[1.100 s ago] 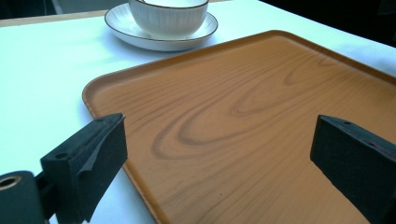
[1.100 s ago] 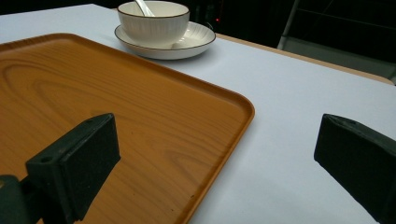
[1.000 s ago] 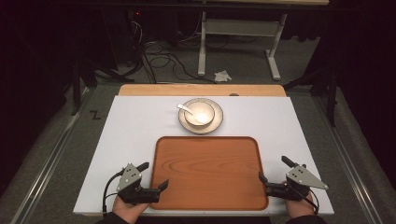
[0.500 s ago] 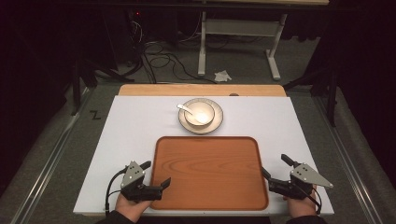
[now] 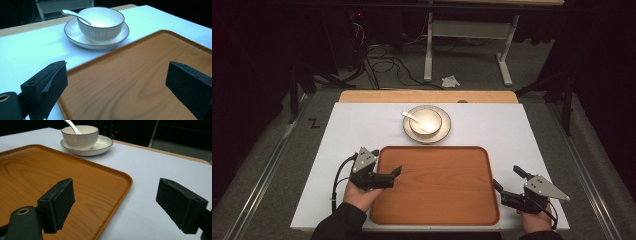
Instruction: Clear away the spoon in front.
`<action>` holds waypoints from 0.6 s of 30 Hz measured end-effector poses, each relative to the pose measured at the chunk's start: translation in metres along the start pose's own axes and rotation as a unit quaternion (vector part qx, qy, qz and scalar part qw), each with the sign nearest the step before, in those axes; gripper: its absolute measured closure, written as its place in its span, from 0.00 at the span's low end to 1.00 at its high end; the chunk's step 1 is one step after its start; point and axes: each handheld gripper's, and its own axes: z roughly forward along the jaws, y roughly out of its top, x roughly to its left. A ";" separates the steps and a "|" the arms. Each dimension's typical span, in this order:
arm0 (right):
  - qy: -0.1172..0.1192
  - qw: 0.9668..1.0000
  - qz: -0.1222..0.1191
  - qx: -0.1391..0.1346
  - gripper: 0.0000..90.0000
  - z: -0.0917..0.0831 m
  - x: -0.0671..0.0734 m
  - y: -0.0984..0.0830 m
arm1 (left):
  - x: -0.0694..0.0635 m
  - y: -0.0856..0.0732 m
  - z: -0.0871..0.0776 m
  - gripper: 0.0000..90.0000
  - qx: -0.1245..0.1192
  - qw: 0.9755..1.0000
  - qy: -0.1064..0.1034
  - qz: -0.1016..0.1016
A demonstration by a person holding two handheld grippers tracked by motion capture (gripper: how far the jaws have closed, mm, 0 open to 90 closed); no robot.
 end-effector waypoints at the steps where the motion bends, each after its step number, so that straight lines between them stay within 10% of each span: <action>1: 0.006 1.000 0.001 -0.002 0.18 -0.001 0.000 0.000 | 0.001 0.003 0.003 0.05 0.001 1.000 0.002 -0.001; 18: 0.037 0.999 -0.018 -0.021 0.18 -0.004 0.005 0.008 | 0.017 0.049 0.043 0.07 0.008 0.999 0.038 -0.019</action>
